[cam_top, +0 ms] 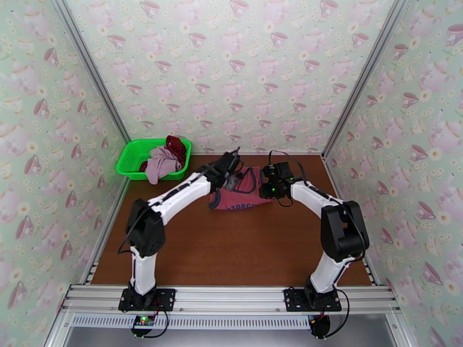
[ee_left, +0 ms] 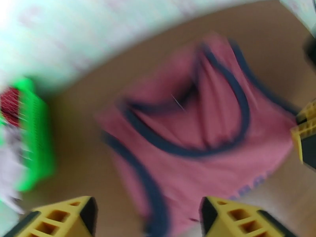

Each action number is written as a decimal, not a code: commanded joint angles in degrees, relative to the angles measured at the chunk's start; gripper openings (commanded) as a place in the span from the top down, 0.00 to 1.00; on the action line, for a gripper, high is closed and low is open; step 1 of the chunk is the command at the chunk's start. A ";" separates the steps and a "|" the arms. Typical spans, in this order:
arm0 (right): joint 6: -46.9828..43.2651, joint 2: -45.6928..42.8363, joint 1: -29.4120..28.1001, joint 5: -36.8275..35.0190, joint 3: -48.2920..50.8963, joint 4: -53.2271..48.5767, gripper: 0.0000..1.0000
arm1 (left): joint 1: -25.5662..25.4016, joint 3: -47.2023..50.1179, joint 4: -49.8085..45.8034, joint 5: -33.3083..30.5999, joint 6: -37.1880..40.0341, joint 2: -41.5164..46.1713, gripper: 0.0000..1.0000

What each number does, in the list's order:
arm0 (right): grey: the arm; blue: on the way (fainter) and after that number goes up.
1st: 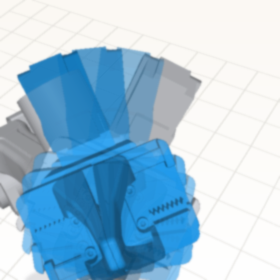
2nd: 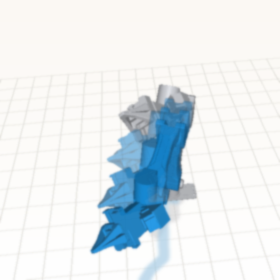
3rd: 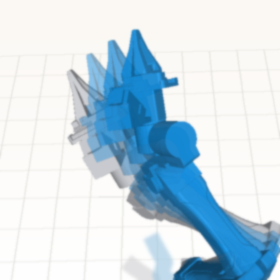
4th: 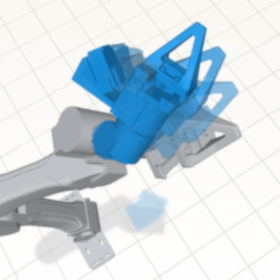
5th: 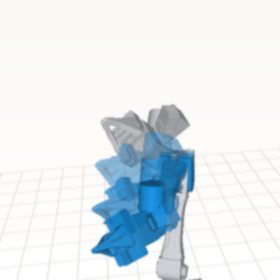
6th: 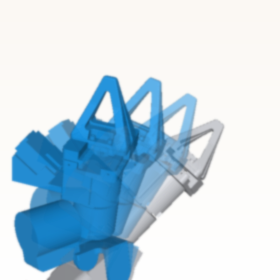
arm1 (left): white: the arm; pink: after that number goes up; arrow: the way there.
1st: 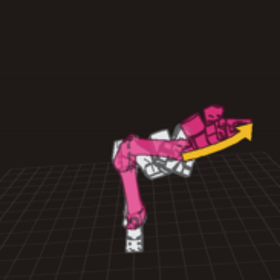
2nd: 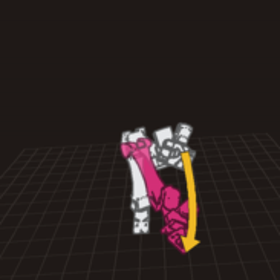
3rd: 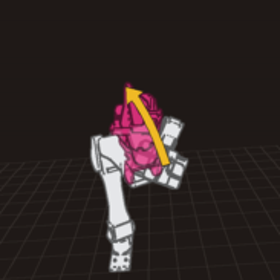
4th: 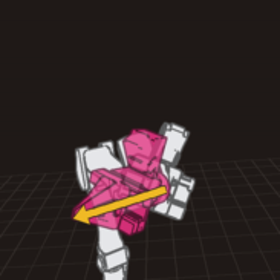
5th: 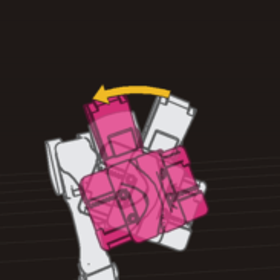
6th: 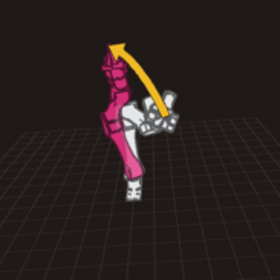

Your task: Fold and stack the mixed laundry pile

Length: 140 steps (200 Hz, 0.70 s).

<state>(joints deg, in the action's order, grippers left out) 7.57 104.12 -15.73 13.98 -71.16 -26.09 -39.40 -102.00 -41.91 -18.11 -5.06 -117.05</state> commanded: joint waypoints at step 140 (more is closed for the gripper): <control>15.01 24.83 0.17 -4.56 -18.35 5.26 0.77 | 14.41 -29.15 -4.35 9.85 3.61 -32.52 0.44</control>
<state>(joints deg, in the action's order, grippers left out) 18.96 123.90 -16.36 13.45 -86.28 -19.66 -25.87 -121.47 -40.80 -10.59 -6.72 -142.37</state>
